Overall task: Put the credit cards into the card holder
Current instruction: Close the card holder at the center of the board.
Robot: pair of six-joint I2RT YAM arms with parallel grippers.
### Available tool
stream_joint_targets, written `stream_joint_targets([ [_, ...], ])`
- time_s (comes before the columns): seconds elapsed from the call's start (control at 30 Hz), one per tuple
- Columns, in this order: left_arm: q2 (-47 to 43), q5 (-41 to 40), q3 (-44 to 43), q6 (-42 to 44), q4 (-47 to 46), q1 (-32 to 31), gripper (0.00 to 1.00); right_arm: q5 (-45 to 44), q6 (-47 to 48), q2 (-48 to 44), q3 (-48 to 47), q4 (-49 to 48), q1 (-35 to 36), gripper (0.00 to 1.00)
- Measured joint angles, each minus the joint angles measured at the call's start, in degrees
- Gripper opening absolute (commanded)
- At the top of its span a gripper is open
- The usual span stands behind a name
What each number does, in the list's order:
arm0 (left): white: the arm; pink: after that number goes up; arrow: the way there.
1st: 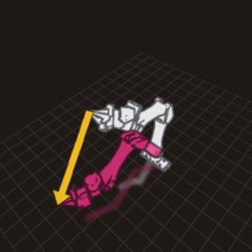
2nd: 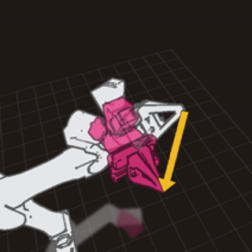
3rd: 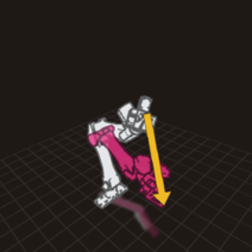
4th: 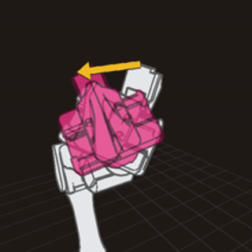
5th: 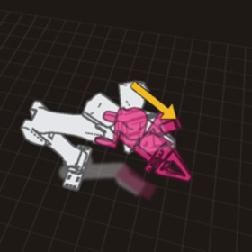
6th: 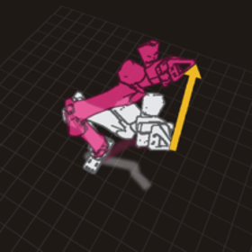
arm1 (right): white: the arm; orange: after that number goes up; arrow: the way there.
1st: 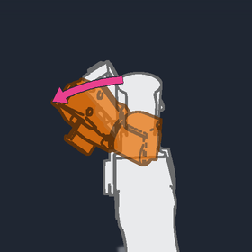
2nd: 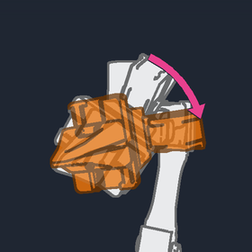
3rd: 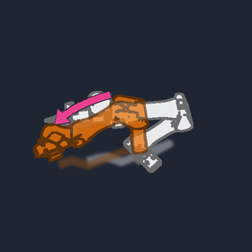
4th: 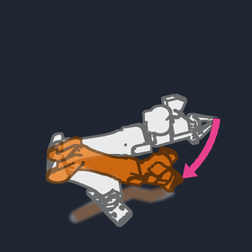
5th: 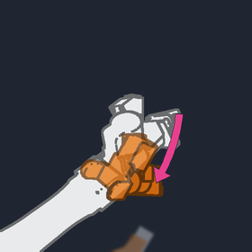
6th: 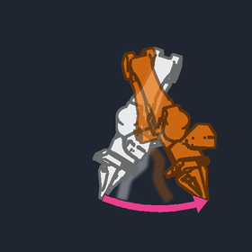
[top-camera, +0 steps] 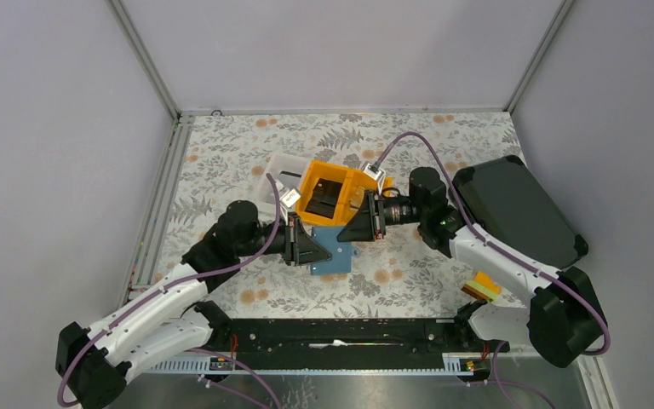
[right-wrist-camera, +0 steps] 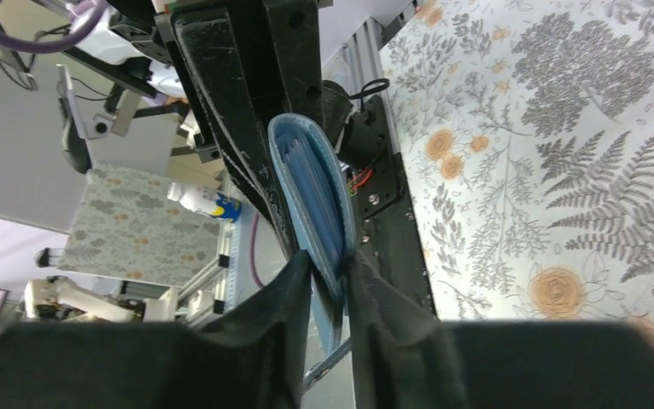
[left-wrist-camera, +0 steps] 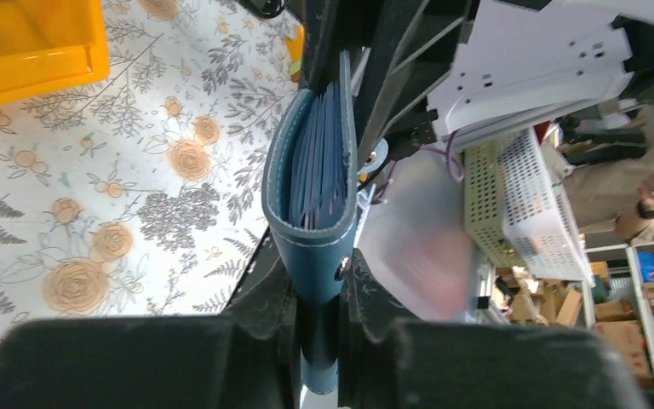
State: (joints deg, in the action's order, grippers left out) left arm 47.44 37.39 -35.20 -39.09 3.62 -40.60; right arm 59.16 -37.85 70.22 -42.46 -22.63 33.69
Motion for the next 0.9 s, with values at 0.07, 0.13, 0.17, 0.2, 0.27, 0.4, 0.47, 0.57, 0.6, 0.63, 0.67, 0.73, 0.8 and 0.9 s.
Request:
stream_joint_targets([
  [0.07,0.3,-0.6,-0.3,1.0,0.9,0.0,0.0,-1.3,0.9,-0.1,-0.7,2.1,0.1,0.64],
  [0.13,0.5,-2.8,-1.2,3.1,4.6,0.1,0.0,-4.4,2.2,-0.9,-1.3,4.9,0.0,0.74],
  [0.17,0.6,-3.7,-1.7,4.1,6.1,0.2,0.0,-6.2,2.8,-1.6,-1.4,6.2,-0.1,0.78],
  [0.2,0.5,-4.8,-2.3,5.0,7.6,0.5,0.0,-9.0,3.7,-3.0,-1.5,7.8,-0.2,0.8],
  [0.27,0.4,-6.9,-3.8,6.7,10.1,1.7,0.0,-13.9,5.0,-6.4,-1.5,10.6,-0.4,0.8],
  [0.4,-0.2,-8.6,-6.0,9.2,11.2,4.5,0.0,-20.9,6.8,-12.7,-1.1,12.2,-0.9,0.68],
  [0.47,-0.2,-8.6,-6.4,9.7,11.1,5.6,0.0,-22.3,7.3,-13.6,-0.9,12.7,-0.9,0.62],
  [0.57,-0.1,-7.8,-6.4,10.0,11.3,7.5,0.0,-22.0,7.7,-12.6,0.1,13.3,-0.9,0.54],
  [0.6,-0.1,-7.5,-6.4,9.9,11.2,7.9,0.0,-21.6,7.6,-11.9,0.5,13.5,-0.9,0.52],
  [0.63,-0.1,-7.1,-6.4,9.9,11.2,8.3,0.0,-21.1,7.6,-11.2,0.9,13.6,-0.9,0.51],
  [0.67,-0.1,-6.8,-6.4,9.9,11.2,8.6,0.0,-20.4,7.4,-10.4,1.2,13.5,-1.0,0.5],
  [0.73,-0.1,-6.0,-6.4,9.8,10.9,9.1,0.0,-19.4,7.0,-9.2,1.7,13.3,-1.0,0.49],
  [0.8,0.1,-5.2,-6.4,9.5,10.3,9.4,0.0,-18.7,6.5,-8.5,2.0,13.1,-0.9,0.49],
  [0.9,0.5,-4.5,-6.4,9.2,9.7,9.6,0.0,-18.1,6.1,-8.1,2.0,12.5,-0.7,0.46],
])
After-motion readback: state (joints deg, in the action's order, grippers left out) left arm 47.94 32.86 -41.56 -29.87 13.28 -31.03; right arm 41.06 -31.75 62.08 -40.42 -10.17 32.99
